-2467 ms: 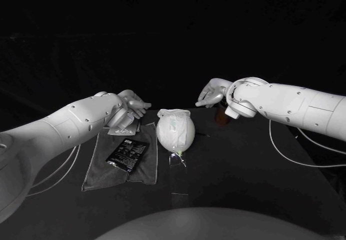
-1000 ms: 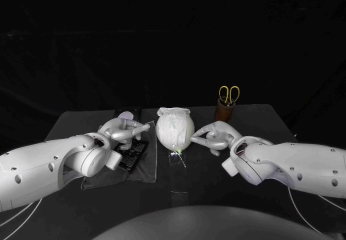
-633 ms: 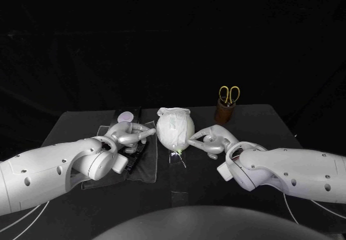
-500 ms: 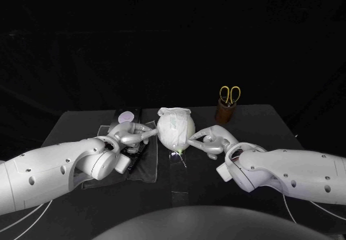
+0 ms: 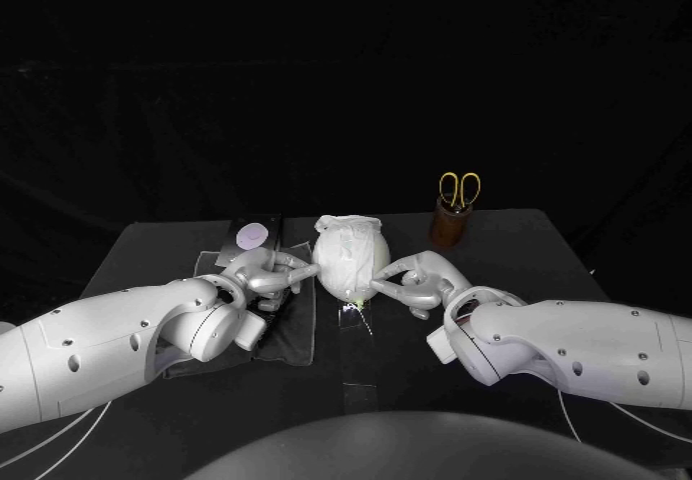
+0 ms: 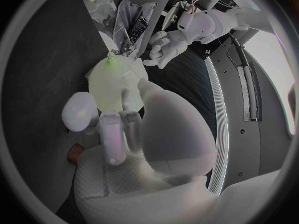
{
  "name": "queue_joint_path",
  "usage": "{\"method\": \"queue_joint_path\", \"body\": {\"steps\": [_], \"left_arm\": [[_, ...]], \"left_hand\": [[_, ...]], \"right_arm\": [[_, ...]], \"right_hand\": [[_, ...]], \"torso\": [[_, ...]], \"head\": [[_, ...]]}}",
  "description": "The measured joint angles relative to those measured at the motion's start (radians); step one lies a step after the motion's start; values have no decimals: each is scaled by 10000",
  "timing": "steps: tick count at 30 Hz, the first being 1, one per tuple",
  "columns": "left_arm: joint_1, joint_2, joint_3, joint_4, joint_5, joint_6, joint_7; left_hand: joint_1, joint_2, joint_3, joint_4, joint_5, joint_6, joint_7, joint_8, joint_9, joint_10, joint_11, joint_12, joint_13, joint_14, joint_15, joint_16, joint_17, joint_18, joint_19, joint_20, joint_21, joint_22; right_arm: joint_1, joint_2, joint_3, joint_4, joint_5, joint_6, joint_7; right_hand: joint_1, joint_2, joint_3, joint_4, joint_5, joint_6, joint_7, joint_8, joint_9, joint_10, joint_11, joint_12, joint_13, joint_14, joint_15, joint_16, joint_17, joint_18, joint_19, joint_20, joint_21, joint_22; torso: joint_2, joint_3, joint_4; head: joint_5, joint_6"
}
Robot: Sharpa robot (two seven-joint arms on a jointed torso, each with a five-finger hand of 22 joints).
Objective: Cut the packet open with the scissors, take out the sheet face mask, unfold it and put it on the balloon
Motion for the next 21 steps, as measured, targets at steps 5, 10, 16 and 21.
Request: {"method": "queue_joint_path", "body": {"steps": [5, 10, 16, 21], "left_arm": [[-18, 35, 0, 1, -58, 13, -127], [-34, 99, 0, -33, -117, 19, -226], [-69, 154, 0, -117, -237, 21, -327], [-76, 203, 0, -146, -337, 23, -383]], "left_hand": [[0, 0, -47, 4, 0, -12, -13, 0, -14, 0, 0, 118, 113, -1, 0, 0, 0, 0, -1, 0, 0, -1], [15, 15, -49, 7, 0, 26, -49, 0, -34, 5, 5, 144, 137, -1, 0, 0, 0, 1, -1, 0, 47, -2], [39, 40, -203, 17, 0, 51, -26, -90, -96, 119, 36, 264, 216, -1, 0, 42, 0, 0, -2, 0, 47, -3], [39, 40, -297, 1, 0, 67, -14, -91, -146, 379, 1, 523, 532, -1, 0, 63, 0, 0, -2, -1, 117, -5]], "right_arm": [[-12, 67, 0, -55, -7, -69, -12], [-16, 129, 0, -90, -32, -159, -28], [-19, 193, 0, -102, -86, -241, -65], [-21, 271, 0, -136, -131, -256, -108]], "right_hand": [[0, 0, 0, 0, -7, 0, 0, 0, 0, 0, 0, -2, -15, -1, 0, 24, 0, -1, -15, 15, 0, -17], [0, 0, 0, 0, -52, 0, 0, 3, 1, 0, -1, -17, -14, -1, 1, 29, -1, -3, -16, 15, -1, -2], [0, 0, -28, -29, -250, 0, -1, 4, 1, -2, -3, -28, -10, -2, 1, 29, -5, -5, -52, 51, -2, 25], [-1, 1, -83, -29, -307, 1, -2, 4, 1, -6, -6, 2, -7, -2, 2, 26, -9, -7, -74, 30, -2, 20]], "torso": [[2, -3, 0], [9, -7, -1], [12, -7, -12], [12, -5, -13]], "head": [[15, 0], [31, 0], [12, 0], [-13, 0]]}}
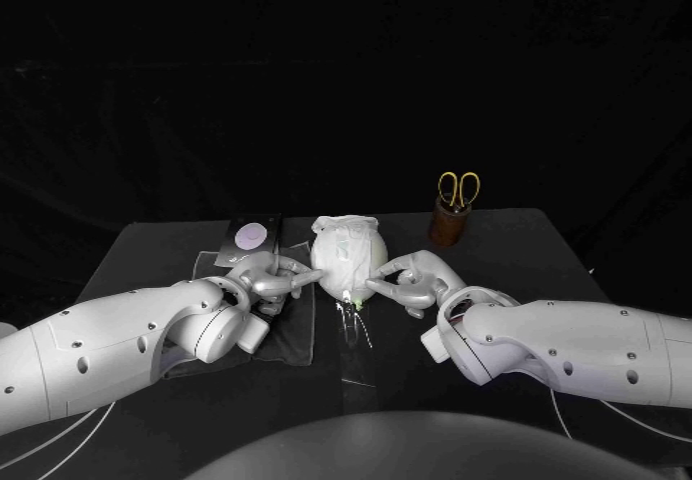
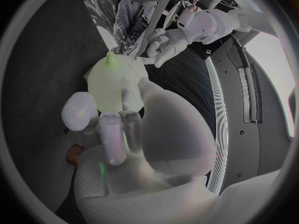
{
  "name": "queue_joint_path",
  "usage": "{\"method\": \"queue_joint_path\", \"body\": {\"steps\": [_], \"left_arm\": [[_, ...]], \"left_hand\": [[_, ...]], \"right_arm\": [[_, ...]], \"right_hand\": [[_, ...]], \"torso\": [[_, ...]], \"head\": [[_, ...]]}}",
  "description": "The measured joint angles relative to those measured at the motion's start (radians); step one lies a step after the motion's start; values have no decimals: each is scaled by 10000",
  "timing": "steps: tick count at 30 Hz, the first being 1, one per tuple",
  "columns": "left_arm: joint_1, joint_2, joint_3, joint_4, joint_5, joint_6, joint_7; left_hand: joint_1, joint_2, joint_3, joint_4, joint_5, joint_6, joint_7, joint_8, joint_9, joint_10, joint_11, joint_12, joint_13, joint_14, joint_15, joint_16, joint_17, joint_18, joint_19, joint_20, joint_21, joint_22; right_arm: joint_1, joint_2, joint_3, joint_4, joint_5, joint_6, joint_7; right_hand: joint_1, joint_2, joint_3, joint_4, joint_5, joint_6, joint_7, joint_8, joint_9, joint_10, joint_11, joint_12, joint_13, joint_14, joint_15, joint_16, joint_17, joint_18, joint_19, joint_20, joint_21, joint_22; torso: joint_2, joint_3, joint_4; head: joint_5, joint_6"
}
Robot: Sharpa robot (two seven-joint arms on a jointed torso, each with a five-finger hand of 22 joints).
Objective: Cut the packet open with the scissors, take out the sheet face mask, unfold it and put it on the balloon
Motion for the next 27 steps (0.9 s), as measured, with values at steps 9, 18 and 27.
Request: {"method": "queue_joint_path", "body": {"steps": [9, 18, 27], "left_arm": [[-5, 104, 4, 2, -121, 3, -57], [-7, 185, 6, 6, -172, -2, -49], [-8, 199, 11, -6, -187, 9, -28]], "left_hand": [[145, 46, -159, -19, 0, 218, -64, -62, -103, 593, -42, 641, 831, 1, 1, 26, -1, 0, 37, -38, 79, -1], [408, 197, -222, -22, 0, 550, -160, -62, -202, 951, -111, 1069, 1403, 1, 1, 99, -2, -156, 75, -76, 125, -21], [767, 501, -170, -74, 0, 793, -218, -116, -290, 1087, -191, 1204, 1628, 6, -78, 102, -8, -155, 110, -111, 174, -20]], "right_arm": [[0, 161, 4, -204, -96, 34, -110], [-2, 269, 6, -307, -173, 34, -192], [-17, 345, 9, -306, -199, 23, -201]], "right_hand": [[0, 0, 0, 0, 0, 4, -5, 1, 4, -2, -2, -1, 2, -16, 16, -7, 2, -9, -51, 19, -6, -43], [0, 0, -28, 27, -35, 7, -7, 2, -2, 33, 33, -2, -1, -17, 17, 3, 9, -54, -51, 19, -6, -51], [-1, 0, -27, 27, -35, 9, -9, 2, -2, 33, 33, -15, -7, -19, 18, 3, 8, -57, -51, 19, -7, -31]], "torso": [[-1, 0, 7], [-2, 2, 2], [1, 4, -2]], "head": [[-12, 0], [-6, 0], [-24, 0]]}}
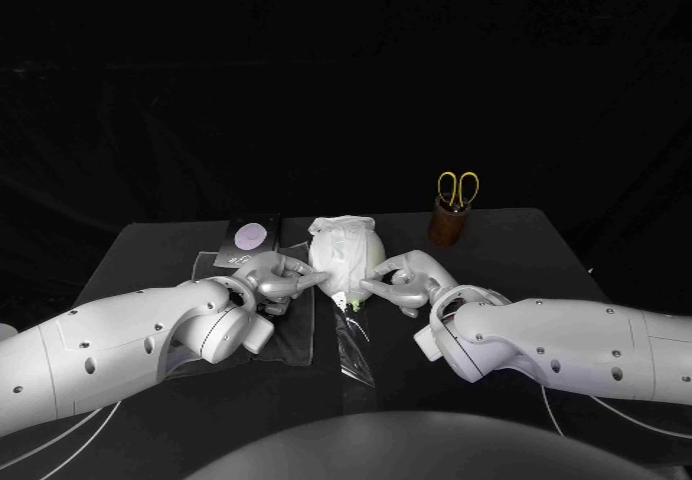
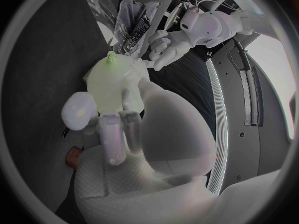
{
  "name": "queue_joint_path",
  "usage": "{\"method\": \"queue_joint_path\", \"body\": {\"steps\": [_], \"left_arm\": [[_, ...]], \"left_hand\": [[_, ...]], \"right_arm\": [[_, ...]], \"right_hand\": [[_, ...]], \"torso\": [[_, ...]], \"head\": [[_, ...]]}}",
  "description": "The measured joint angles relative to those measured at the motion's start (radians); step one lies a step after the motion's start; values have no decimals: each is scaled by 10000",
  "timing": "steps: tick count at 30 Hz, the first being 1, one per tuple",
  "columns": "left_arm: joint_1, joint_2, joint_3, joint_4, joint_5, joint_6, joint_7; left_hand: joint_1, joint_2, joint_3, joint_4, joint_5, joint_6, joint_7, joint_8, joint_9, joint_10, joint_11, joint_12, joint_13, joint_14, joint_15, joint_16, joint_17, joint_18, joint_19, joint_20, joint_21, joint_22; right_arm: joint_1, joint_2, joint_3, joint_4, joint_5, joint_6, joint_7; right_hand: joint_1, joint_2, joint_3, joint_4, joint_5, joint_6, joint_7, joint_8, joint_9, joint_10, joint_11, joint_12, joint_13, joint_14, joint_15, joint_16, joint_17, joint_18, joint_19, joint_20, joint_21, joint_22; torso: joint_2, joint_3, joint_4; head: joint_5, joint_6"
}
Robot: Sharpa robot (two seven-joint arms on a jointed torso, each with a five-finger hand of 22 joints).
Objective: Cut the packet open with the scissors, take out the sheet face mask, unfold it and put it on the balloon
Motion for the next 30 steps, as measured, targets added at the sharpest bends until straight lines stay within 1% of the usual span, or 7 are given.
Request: {"method": "queue_joint_path", "body": {"steps": [4, 13, 15, 18, 20, 21, 30], "left_arm": [[0, 1, 2, -8, -2, 0, 0], [0, -31, 3, -37, -13, -6, -91], [0, -52, 3, -38, -35, -8, -146], [0, -82, 3, -39, -122, -13, -272], [0, -85, 3, -41, -212, -16, -371], [0, -85, 3, -42, -252, -17, -416], [0, -79, 3, -62, -581, -28, -829]], "left_hand": [[174, 110, 51, -51, 0, 134, -28, 0, -51, 61, -11, 65, 127, 0, 0, 0, 0, 0, 34, -34, 37, 1], [173, 109, 77, -16, 0, 385, -105, -1, -78, 201, -78, 201, 348, -4, -67, -1, 2, 1, 57, -57, 76, 6], [139, 75, -21, 82, 0, 421, -103, 0, -99, 221, -98, 203, 349, -4, -67, -3, 2, 0, 70, -70, 76, 8], [-335, -214, -385, 130, 0, 439, -85, -1, -143, 221, -98, 246, 351, -5, -67, 24, 3, 0, 70, -70, 76, 8], [-477, -253, -508, 119, 0, 439, -85, -1, -154, 221, -98, 246, 357, -5, -67, 31, 4, 1, 70, -70, 76, 8], [-632, -248, -631, 133, 0, 459, -104, -1, -155, 258, -61, 263, 383, -5, -67, 31, 4, 1, 70, -70, 79, 8], [-1062, -108, -1049, 141, 0, 547, -190, -1, -168, 405, -139, 411, 596, 10, -124, 31, 6, 1, 108, -109, 137, 7]], "right_arm": [[-1, 6, 1, 1, -6, -13, -5], [-3, 52, 3, -64, -162, -106, -176], [-3, 54, 4, -80, -224, -130, -241], [-3, 67, 4, -105, -326, -156, -353], [-3, 92, 4, -115, -395, -166, -423], [-3, 104, 4, -118, -426, -168, -449], [-3, 156, 6, -129, -653, -182, -619]], "right_hand": [[0, 0, 0, 0, 0, 9, -9, 0, 0, 0, 0, -5, 1, -15, 14, -1, 0, -1, 0, 0, 0, 3], [0, 0, -54, -54, 0, 263, -114, 71, 40, -1, -1, 15, 6, -15, 15, -9, -8, -3, 0, 0, 56, 105], [0, 0, -54, -54, 0, 297, -147, 77, 42, -1, -1, 15, 7, -15, 15, -11, -8, -4, 0, 0, 57, 115], [0, 0, -54, -54, -37, 298, -148, 78, 46, -1, -2, 15, 8, -16, 15, -35, -7, -4, 0, 0, 126, 159], [0, 0, -82, -82, -37, 298, -148, 78, 49, -1, -1, 15, 8, -16, 15, -27, -6, -5, 0, 0, 126, 175], [0, 0, -82, -82, -37, 298, -148, 78, 50, -1, -2, 15, 9, -16, 15, -15, -6, -5, 0, 0, 126, 177], [0, 0, -110, -55, -37, 299, -149, 78, 54, -35, -36, 14, 8, -16, 16, 0, 1, -6, -36, -36, 126, 177]], "torso": [[0, -1, 0], [-6, -2, 6], [-6, -2, 9], [-5, -6, 10], [-4, -9, 11], [-4, -9, 10], [-5, -1, 13]], "head": [[7, 0], [-15, 0], [-15, 0], [-15, 0], [-12, 0], [-7, 0], [25, 0]]}}
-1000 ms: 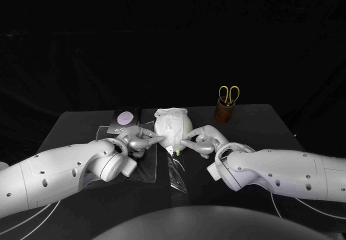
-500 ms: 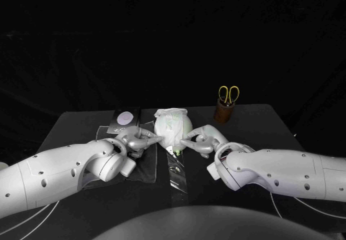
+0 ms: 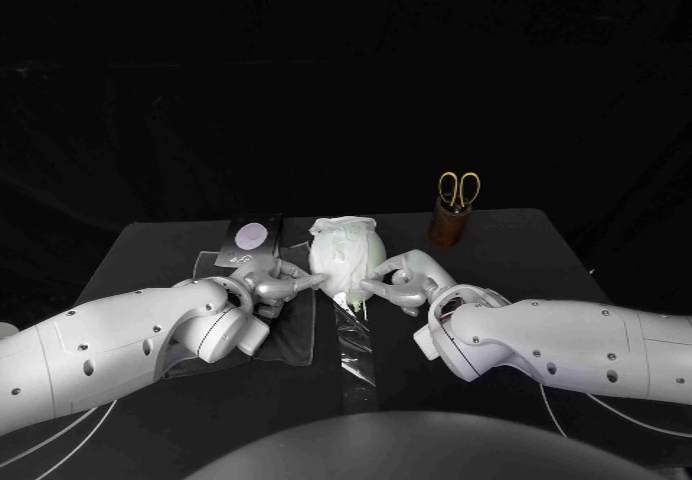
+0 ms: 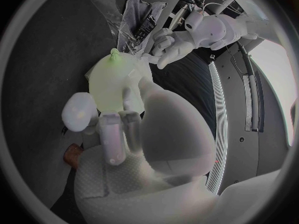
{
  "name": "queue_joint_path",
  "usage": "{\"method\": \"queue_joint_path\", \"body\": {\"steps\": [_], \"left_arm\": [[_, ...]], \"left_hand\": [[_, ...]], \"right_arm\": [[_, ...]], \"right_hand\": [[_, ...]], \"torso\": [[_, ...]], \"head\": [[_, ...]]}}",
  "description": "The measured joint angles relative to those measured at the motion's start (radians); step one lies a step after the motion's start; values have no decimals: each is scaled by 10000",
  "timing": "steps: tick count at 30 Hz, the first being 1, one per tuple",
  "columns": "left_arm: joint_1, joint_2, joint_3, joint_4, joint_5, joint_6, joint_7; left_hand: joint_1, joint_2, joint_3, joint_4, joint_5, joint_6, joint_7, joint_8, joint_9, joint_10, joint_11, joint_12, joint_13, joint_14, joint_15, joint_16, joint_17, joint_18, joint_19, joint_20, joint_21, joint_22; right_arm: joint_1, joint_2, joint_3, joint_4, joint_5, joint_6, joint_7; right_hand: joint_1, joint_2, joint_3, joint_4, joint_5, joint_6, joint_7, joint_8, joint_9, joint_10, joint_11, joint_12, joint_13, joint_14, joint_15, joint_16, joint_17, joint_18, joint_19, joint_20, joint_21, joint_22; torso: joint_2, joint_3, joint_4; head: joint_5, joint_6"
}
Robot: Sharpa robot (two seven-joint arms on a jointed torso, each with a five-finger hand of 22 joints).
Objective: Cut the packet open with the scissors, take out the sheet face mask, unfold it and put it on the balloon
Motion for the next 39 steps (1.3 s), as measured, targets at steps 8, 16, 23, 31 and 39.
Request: {"method": "queue_joint_path", "body": {"steps": [8, 16, 23, 31, 39], "left_arm": [[0, 40, 0, -27, -149, -36, -235], [0, 175, 0, -102, -213, -102, -359], [-4, 277, 3, -161, -208, -257, -355], [-6, 309, 3, -187, -122, -365, -236], [-7, 366, 3, -197, 111, -324, -86]], "left_hand": [[-421, 131, -300, -11, 0, 0, 0, 0, -10, 15, -15, 5, 58, -16, -15, -1, 0, 0, 34, -34, 0, -2], [246, 195, -407, -118, 0, -1, -1, 0, -51, 13, -13, 5, 13, -16, -15, -2, 1, 0, 33, -34, 0, -6], [546, 223, -587, -105, 0, -262, 108, -142, -144, -28, 28, -36, -49, -17, -14, -3, 1, -1, 33, -34, -1, -7], [973, 467, -641, -105, 0, -165, 76, -142, -157, 116, 62, 62, 202, -17, -13, -22, 1, 1, 70, 4, 43, -5], [1379, 874, -576, -134, 0, 266, -126, -23, -138, 356, -105, 114, 378, 12, -94, -31, 1, 0, 161, -87, 160, -1]], "right_arm": [[0, 14, 0, -1, -96, -1, -53], [0, 17, 0, -1, -139, 3, -77], [0, 12, 0, 9, -153, 7, -86], [0, 19, 1, -2, -158, 12, -94], [0, 17, 1, -6, -160, 14, -115]], "right_hand": [[0, 0, 0, 0, 0, 0, -1, 0, 2, 0, -1, -2, -8, 0, 0, -4, -1, -1, 0, 0, -1, -19], [0, 0, 0, 0, 0, 14, -15, 0, 2, -1, -1, -19, -7, -1, 0, -10, -9, -2, 0, 0, -2, -35], [0, 0, -28, 28, 0, 15, -16, 0, 3, -2, -2, 1, -2, -1, 1, -16, -9, -5, 0, 0, -3, -42], [0, 0, -27, 28, 1, 15, -16, 0, 3, -2, -3, 1, 1, -1, 1, 0, -6, -5, 0, 0, -3, -45], [0, 0, -55, 0, 1, 15, -17, 0, -8, -17, -18, 0, -1, 23, -23, -4, 0, -10, -36, -36, -4, -54]], "torso": [[0, 1, -12], [3, 2, -16], [7, 0, -16], [3, -1, -7], [0, -1, -5]], "head": [[18, 0], [14, 0], [-71, 0], [-113, 0], [-112, 0]]}}
